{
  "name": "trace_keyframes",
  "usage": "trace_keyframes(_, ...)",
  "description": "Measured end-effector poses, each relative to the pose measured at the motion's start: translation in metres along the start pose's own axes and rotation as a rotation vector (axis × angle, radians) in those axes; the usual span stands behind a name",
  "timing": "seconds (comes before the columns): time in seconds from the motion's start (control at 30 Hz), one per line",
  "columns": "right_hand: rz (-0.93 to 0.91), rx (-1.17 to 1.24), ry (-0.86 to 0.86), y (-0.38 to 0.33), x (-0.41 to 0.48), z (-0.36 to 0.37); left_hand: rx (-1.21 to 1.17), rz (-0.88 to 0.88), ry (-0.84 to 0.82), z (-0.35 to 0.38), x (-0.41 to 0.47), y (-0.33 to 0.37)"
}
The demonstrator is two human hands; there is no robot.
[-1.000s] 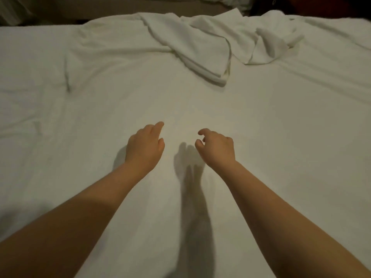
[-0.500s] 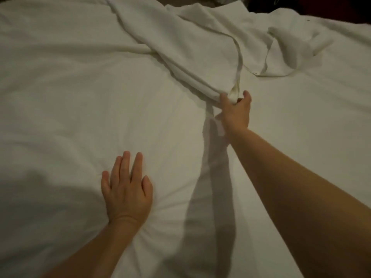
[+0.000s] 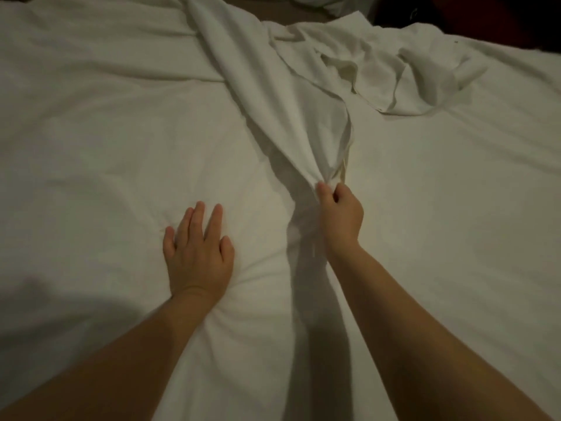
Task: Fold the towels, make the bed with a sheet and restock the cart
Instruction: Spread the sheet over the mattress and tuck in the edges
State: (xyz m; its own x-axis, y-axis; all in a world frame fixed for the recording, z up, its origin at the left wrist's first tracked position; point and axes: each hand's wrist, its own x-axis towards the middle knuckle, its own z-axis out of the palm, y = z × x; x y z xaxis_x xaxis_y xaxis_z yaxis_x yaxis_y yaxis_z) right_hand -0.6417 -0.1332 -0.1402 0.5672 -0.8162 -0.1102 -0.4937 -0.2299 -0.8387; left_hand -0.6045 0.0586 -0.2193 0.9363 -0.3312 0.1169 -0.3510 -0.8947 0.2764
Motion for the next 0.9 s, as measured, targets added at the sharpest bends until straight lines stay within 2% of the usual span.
trace_keyframes(0.1,-0.047,0.002,-0.020,-0.013,-0.031,-0.012,-0.050,0.005,-0.110,-0.022,-0.001,0.001)
trace_keyframes(0.17,-0.146,-0.063,-0.016,-0.019,-0.040,-0.021,-0.158,-0.033,-0.242,-0.038,0.000,-0.001)
trace_keyframes(0.27,-0.216,-0.142,-0.033,-0.024,-0.042,-0.030,-0.567,-0.228,-0.300,-0.073,0.003,0.015)
trace_keyframes(0.37,-0.227,-0.144,-0.068,-0.029,-0.042,-0.029,-1.201,-0.578,-0.566,-0.106,0.023,0.068)
trace_keyframes(0.43,-0.269,-0.147,-0.063,-0.033,-0.044,-0.024,-1.401,-0.619,-0.666,-0.116,0.040,0.098)
trace_keyframes(0.5,-0.334,-0.229,-0.055,-0.034,-0.047,-0.019,-1.505,-0.701,-0.625,-0.120,0.056,0.114)
trace_keyframes(0.57,-0.411,-0.361,-0.030,-0.030,-0.048,-0.017,-1.539,-0.764,-0.602,-0.119,0.065,0.119)
trace_keyframes(0.63,-0.522,-0.476,-0.017,-0.023,-0.046,-0.017,-1.463,-0.701,-0.583,-0.111,0.069,0.115)
trace_keyframes(0.73,-0.671,-0.594,-0.053,-0.013,-0.040,-0.014,-1.032,-0.440,-0.529,-0.100,0.073,0.104)
trace_keyframes(0.83,-0.721,-0.610,-0.124,-0.007,-0.032,-0.010,-0.723,-0.209,-0.433,-0.095,0.077,0.109)
trace_keyframes(0.9,-0.678,-0.569,-0.200,-0.007,-0.030,-0.007,-0.572,-0.182,-0.347,-0.090,0.086,0.110)
